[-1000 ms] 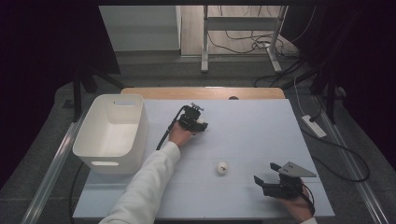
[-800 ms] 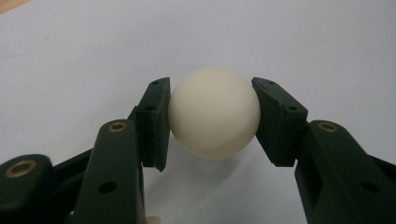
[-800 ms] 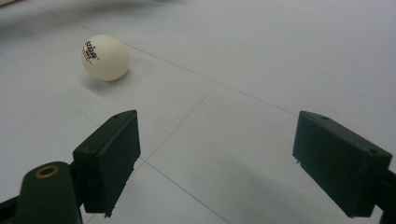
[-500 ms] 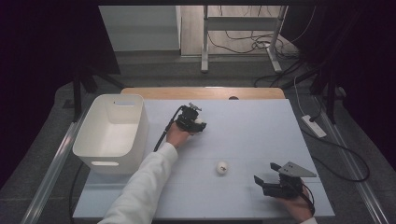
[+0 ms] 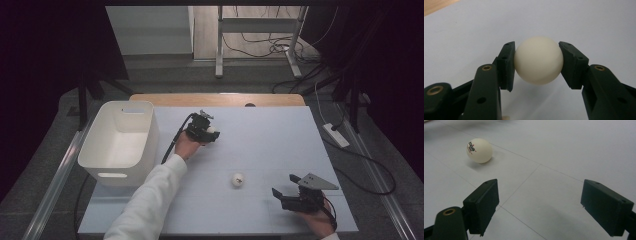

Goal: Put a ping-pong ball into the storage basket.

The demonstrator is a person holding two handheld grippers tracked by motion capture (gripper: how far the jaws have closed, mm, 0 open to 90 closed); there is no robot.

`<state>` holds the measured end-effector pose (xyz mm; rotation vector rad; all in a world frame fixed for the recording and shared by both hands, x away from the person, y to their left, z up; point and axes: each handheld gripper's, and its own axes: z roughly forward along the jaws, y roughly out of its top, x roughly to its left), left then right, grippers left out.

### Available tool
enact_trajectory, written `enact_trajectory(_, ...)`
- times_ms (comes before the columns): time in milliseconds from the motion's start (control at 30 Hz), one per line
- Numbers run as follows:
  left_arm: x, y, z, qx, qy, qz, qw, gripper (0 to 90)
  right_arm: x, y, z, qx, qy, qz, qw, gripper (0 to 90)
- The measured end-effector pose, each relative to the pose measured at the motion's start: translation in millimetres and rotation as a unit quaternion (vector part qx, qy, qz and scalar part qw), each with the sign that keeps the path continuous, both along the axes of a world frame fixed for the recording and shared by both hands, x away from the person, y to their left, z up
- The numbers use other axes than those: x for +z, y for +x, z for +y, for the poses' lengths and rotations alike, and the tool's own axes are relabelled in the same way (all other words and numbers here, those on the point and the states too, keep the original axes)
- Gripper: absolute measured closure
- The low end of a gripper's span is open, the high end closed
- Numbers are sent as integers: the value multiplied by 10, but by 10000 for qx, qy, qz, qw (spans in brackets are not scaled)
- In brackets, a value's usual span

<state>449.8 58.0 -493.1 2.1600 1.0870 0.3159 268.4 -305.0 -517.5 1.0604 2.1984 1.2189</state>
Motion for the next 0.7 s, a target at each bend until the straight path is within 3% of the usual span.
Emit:
enact_trajectory(333, 16, -121, 71, 17, -104, -144, 9998, 503, -3, 1, 5, 11, -9, 2, 10000, 148)
enact_trajectory(700, 143, -248, 125, -66, -247, -346, 9991, 503, -4, 2, 9, -3, -28, -1, 10000, 148)
